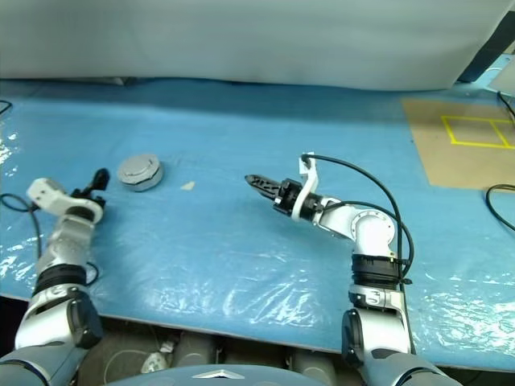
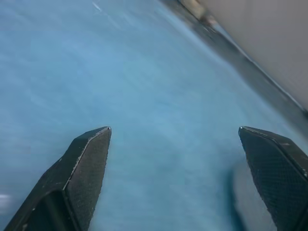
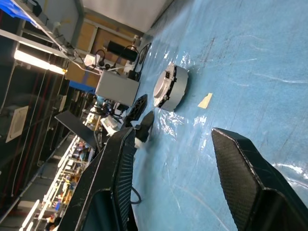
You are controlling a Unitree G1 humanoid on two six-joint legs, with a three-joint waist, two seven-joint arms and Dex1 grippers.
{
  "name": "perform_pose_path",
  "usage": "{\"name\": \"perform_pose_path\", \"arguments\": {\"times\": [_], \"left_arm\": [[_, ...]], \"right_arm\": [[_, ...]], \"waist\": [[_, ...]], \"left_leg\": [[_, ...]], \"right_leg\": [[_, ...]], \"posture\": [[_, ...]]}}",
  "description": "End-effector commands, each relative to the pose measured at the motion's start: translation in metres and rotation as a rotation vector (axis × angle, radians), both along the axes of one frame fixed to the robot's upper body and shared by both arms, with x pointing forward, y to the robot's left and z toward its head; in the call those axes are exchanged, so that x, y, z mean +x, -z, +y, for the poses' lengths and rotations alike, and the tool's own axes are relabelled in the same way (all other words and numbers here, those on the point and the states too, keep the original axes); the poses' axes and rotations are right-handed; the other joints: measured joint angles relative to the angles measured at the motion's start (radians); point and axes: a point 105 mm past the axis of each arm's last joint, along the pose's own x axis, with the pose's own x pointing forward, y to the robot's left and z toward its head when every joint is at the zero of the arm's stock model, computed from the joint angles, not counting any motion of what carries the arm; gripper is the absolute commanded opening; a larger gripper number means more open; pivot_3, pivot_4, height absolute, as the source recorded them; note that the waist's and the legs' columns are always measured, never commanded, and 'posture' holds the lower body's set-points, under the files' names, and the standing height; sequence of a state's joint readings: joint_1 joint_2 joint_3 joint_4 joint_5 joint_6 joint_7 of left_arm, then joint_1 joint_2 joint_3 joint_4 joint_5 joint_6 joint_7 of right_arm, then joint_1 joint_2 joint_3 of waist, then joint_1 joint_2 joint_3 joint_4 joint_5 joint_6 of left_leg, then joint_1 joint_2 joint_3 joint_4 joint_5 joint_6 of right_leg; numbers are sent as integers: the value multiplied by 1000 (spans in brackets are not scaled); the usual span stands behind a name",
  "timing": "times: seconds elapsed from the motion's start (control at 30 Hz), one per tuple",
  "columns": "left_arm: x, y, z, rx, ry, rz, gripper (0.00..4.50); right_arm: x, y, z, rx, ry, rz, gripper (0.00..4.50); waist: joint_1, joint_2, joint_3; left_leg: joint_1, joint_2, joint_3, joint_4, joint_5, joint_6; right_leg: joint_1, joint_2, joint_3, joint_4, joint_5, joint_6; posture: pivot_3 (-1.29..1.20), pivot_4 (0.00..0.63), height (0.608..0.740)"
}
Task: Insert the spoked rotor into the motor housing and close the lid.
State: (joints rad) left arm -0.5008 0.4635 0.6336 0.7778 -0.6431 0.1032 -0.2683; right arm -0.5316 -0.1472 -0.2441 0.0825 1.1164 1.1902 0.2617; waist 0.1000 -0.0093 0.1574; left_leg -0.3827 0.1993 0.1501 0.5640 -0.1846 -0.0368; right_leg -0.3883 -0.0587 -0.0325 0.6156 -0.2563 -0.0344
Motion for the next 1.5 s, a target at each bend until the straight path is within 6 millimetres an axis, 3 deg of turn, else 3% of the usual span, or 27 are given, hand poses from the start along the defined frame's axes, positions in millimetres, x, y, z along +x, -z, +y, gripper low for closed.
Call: {"name": "perform_pose_path", "arguments": {"times": [0.03, 0.17, 0.37, 0.5, 0.57, 0.73, 1.1, 1.5], "left_arm": [[-4, -32, 7, 43, 43, -130, 4477], [1, -66, -38, 84, 297, -248, 4477], [-3, -116, -148, 135, 792, -381, 4477], [-27, -113, -217, 262, 1154, -358, 4477], [-37, -102, -236, 312, 1270, -326, 4477], [-40, -79, -248, 355, 1355, -281, 4477], [-42, -82, -247, 382, 1356, -291, 4477], [-45, -80, -241, 386, 1293, -286, 4477]], "right_arm": [[-3, -11, -2, 0, -6, -62, 2614], [-2, -12, -12, -51, 18, -110, 2614], [4, -34, -36, -179, 126, -353, 2614], [-3, -33, -37, -380, 93, -527, 2614], [-9, -29, -34, -463, 53, -597, 2614], [-11, -21, -32, -567, 35, -671, 2614], [-4, -17, -39, -585, 66, -659, 2614], [2, -17, -25, -572, 27, -668, 2614]], "waist": [[4, 0, 0], [8, -1, 0], [2, -1, 0], [-8, 0, 0], [-11, 1, 1], [-14, 3, 2], [-12, 3, 2], [-19, 4, 2]], "left_leg": [[0, 0, 0, 0, 0, 0], [-1, 0, 0, 1, 0, 0], [-1, 0, 1, 1, 0, 0], [0, -1, 2, -1, 0, 0], [0, -2, 3, -2, 0, 0], [0, -1, 3, -2, 0, 0], [1, -1, 3, -1, 0, 0], [2, 0, 3, 1, 0, 0]], "right_leg": [[0, 0, 0, 0, 0, 0], [0, -1, -1, 0, 0, 0], [0, -1, 0, 0, 0, 0], [-1, 1, 2, 0, 0, 0], [-2, 2, 3, -1, 0, -1], [-2, 4, 3, -1, 0, -1], [-1, 2, 4, 0, 0, -1], [-1, 2, 4, 3, -1, -1]], "posture": [[0, 150, 740], [0, 150, 740], [0, 150, 740], [0, 150, 740], [0, 150, 740], [0, 150, 740], [0, 150, 740], [0, 150, 740]]}}
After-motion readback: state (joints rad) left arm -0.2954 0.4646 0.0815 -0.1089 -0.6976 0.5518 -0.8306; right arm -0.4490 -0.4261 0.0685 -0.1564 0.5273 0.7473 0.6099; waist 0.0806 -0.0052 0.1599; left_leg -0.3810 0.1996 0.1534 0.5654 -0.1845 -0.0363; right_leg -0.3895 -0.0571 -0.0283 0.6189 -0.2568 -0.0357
